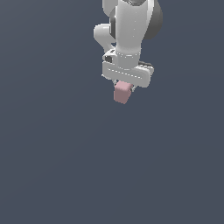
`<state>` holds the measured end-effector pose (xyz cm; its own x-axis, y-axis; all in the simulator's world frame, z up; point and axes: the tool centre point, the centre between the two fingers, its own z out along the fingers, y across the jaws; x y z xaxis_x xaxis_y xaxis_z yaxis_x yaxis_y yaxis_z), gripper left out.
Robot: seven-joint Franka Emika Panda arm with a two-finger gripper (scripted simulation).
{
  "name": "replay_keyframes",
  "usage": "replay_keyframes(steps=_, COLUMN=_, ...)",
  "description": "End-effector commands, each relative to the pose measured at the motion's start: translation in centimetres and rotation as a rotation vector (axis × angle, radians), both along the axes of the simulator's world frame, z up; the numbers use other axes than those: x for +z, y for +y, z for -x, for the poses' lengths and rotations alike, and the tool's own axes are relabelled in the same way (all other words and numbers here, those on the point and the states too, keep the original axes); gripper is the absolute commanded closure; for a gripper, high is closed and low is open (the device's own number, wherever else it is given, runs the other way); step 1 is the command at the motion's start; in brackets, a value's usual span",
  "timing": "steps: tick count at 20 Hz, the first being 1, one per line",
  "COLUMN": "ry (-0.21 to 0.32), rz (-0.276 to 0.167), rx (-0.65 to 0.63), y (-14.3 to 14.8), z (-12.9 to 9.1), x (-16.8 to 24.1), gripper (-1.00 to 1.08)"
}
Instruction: Pick up the object and move it to a goal position.
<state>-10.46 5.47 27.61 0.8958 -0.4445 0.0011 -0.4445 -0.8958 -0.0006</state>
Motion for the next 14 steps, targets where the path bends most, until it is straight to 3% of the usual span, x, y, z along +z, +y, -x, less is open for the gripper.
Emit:
replay_keyframes(steps=1, ry=0.001, rz=0.000, rx=0.000, y=-0.1, z=0.3, x=2.6, gripper=1.08)
replay_keyframes(steps=14, ry=0.001, rz=0.000, rx=0.000, y=-0.4, z=1.0, x=14.6, gripper=1.08)
